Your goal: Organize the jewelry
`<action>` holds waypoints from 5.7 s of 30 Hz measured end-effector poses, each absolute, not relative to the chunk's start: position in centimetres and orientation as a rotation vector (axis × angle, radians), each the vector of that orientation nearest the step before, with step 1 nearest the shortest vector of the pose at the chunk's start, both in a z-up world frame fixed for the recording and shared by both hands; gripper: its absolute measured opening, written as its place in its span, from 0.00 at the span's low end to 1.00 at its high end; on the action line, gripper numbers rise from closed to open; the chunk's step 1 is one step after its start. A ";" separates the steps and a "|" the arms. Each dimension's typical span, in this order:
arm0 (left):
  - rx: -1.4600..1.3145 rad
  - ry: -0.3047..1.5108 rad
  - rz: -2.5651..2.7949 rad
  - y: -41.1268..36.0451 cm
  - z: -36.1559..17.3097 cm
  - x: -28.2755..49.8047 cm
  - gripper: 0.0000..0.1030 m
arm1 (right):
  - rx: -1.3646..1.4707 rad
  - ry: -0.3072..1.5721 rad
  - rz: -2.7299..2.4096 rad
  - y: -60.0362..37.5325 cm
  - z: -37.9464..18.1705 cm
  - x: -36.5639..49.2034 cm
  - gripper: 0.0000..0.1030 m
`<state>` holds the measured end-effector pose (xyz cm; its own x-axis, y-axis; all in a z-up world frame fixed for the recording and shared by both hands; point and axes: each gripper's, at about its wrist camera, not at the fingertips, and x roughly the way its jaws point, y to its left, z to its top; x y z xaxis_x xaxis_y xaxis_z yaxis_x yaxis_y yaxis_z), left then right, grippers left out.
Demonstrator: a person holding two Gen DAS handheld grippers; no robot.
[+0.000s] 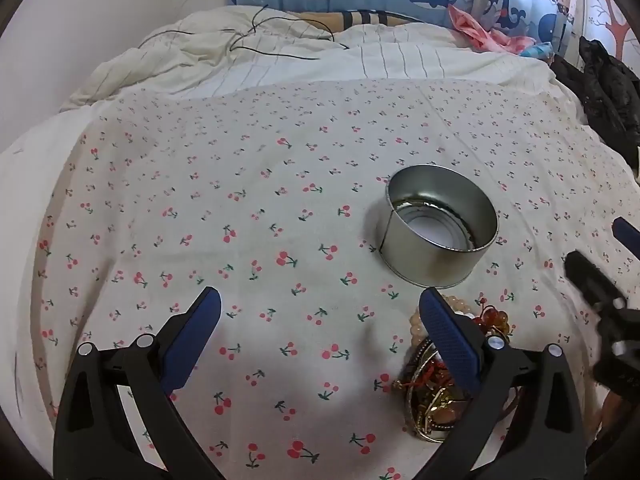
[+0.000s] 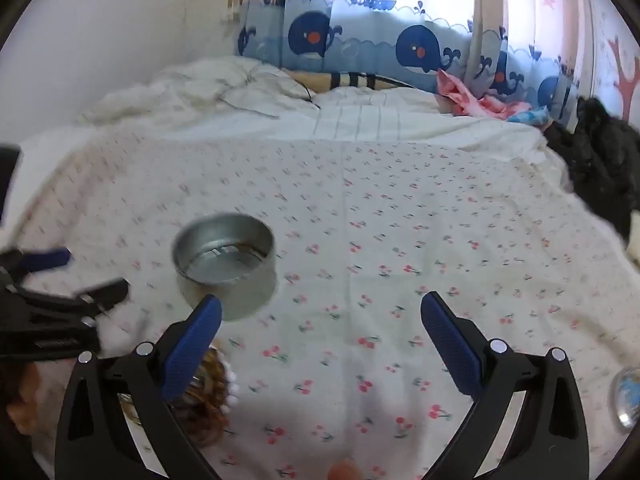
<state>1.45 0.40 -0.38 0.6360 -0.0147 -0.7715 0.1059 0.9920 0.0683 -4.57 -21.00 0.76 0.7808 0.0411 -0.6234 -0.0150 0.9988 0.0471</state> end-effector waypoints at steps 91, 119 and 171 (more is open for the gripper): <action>0.156 0.915 -0.105 0.0 -1.0 -2.1 0.93 | 0.028 0.848 0.065 -20.5 -0.6 -7.1 0.93; 0.107 0.977 -0.224 1.6 -1.7 -2.2 0.93 | -0.057 0.916 0.238 -18.9 -2.6 -7.8 0.79; 0.080 0.927 -0.711 -4.0 -0.8 -4.2 0.90 | 0.057 0.994 0.249 -23.6 -3.8 -7.3 0.53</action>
